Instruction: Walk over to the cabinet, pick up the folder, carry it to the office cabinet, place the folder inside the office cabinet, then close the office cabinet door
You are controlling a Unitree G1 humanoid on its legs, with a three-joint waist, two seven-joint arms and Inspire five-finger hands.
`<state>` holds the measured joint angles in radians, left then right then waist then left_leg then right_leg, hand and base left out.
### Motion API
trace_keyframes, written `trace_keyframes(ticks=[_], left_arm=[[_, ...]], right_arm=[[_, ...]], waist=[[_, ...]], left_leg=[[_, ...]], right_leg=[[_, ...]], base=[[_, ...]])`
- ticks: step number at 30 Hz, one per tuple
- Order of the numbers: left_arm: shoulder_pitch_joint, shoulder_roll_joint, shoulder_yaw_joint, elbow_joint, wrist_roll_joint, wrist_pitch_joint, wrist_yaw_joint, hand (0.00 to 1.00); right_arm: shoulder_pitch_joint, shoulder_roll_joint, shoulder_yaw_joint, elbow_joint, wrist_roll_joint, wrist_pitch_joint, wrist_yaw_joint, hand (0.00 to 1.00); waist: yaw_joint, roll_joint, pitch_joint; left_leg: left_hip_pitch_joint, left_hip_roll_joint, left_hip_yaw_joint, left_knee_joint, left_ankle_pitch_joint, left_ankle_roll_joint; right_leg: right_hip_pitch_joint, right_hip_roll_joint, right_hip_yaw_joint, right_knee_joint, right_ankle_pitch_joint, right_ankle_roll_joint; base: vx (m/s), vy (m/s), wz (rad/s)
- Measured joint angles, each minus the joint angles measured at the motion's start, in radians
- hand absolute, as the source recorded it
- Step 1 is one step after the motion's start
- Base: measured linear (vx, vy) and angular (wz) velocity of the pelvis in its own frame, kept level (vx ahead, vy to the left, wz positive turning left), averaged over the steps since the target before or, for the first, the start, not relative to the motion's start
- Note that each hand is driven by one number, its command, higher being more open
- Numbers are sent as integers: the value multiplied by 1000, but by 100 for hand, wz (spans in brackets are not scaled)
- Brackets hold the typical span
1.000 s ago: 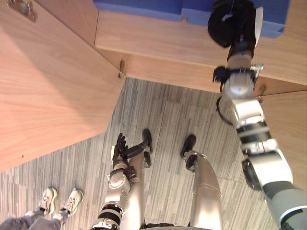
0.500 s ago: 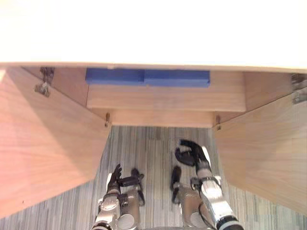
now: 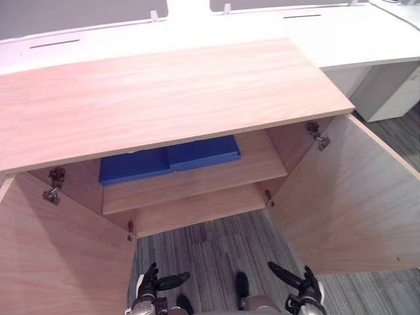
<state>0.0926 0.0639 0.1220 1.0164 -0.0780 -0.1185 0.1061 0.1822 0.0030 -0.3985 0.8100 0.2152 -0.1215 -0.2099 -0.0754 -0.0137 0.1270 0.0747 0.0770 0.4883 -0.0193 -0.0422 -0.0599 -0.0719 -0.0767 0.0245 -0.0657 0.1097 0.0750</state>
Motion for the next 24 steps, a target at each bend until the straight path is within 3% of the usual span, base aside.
trace_keyframes(ticks=[5,11,18,24], left_arm=[[44,0,11,0,0,0,-1,100],[57,5,4,-3,6,-15,-28,100],[85,32,-64,-52,20,-37,-44,100],[90,33,-111,-77,19,-51,-47,100]], right_arm=[[31,-34,-108,-180,76,-1,-30,100],[-60,-199,-115,-285,74,-18,-18,100],[-266,-449,-63,-220,73,-33,8,100],[-364,-573,-44,-115,76,-36,7,100]], waist=[[-37,10,-12],[-52,23,-16],[-61,90,0],[-64,129,13]], left_leg=[[23,-5,91,9,-30,-4],[34,-8,135,68,-85,2],[29,-9,146,97,-126,4],[6,-8,128,95,-126,5]], right_leg=[[-17,10,92,-11,24,-3],[-37,25,196,-18,44,10],[-56,28,237,-19,44,12],[-74,27,218,-19,44,12]], base=[[-37,3,-59],[-6,-8,-55],[-14,-28,-20],[-30,-56,5]])
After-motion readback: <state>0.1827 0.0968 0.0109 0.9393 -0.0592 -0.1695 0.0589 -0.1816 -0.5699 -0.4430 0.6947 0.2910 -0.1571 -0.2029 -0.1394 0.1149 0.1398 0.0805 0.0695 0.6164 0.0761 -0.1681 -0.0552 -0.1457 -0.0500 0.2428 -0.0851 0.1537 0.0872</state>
